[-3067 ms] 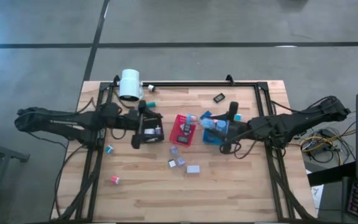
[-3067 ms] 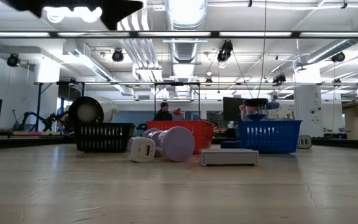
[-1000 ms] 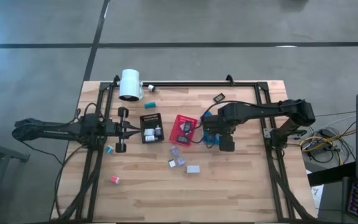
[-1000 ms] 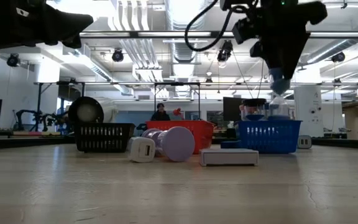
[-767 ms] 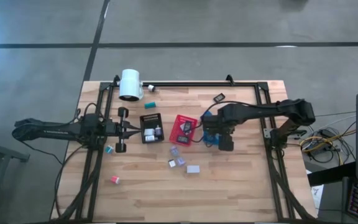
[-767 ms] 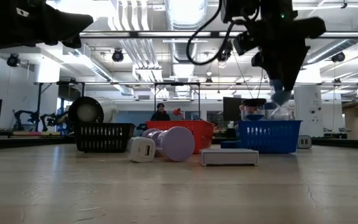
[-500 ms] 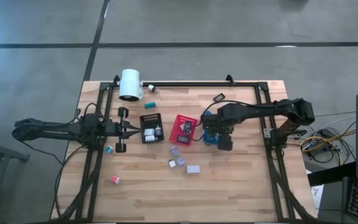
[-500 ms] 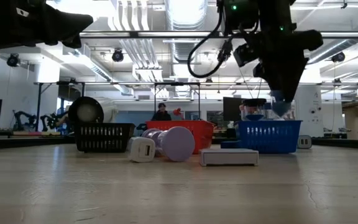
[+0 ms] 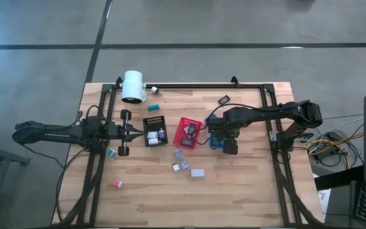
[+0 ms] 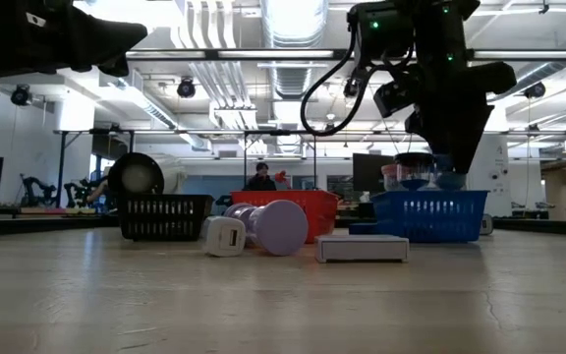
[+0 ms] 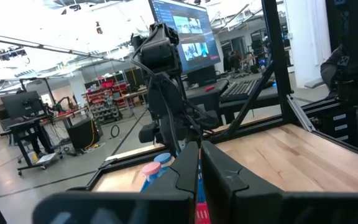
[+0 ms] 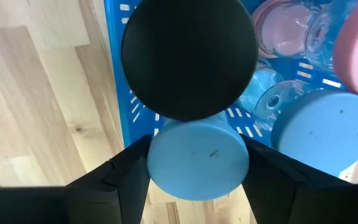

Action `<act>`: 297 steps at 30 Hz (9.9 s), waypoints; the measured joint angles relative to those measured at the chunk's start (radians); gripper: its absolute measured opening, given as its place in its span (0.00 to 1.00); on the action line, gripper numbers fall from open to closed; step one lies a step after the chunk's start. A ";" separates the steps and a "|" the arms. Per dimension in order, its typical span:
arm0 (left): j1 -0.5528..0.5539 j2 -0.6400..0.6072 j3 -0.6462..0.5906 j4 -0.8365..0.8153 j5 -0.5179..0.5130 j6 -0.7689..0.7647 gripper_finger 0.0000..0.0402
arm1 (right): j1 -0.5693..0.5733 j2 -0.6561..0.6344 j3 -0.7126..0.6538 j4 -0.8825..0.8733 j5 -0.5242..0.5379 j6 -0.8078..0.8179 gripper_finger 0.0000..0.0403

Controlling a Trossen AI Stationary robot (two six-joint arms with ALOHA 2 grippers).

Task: Pick & Place Office items
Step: Put the blue hourglass into the blue bin, then put the white digital clock into the red bin

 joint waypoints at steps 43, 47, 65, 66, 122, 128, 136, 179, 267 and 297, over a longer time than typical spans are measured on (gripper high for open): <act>0.000 -0.001 0.008 0.005 -0.058 -0.122 0.03 | 0.084 -0.968 -0.292 0.758 0.119 0.042 0.36; 0.000 -0.001 0.003 0.004 -0.058 -0.118 0.02 | 0.084 -1.063 -0.454 0.844 0.119 0.008 0.22; 0.000 0.000 0.002 0.003 -0.069 -0.093 0.03 | 0.081 -1.385 -1.012 1.418 0.010 -0.126 0.02; 0.000 0.000 0.003 0.004 -0.069 -0.095 0.02 | 0.081 -1.390 -1.031 1.431 0.010 -0.125 0.02; 0.007 0.002 0.000 -0.064 -0.188 -0.103 0.01 | 0.048 -1.273 -1.026 1.467 0.094 -0.182 0.02; 0.008 0.002 0.001 -0.064 -0.188 -0.104 0.01 | 0.052 -1.026 -0.789 1.217 0.087 -0.105 0.02; 0.008 0.002 0.006 -0.095 -0.188 -0.144 0.01 | 0.096 -0.672 -0.588 1.081 0.089 0.006 0.02; 0.008 0.000 0.026 -0.228 -0.256 -0.360 0.01 | 0.299 0.090 0.166 0.558 0.091 0.208 0.13; 0.006 0.000 0.032 -0.306 -0.278 -0.324 0.01 | 0.335 0.006 0.004 0.805 -0.016 0.149 0.36; 0.007 0.001 0.031 -0.289 -0.284 -0.255 0.01 | 0.216 -1.090 -1.132 1.900 0.094 -0.093 0.36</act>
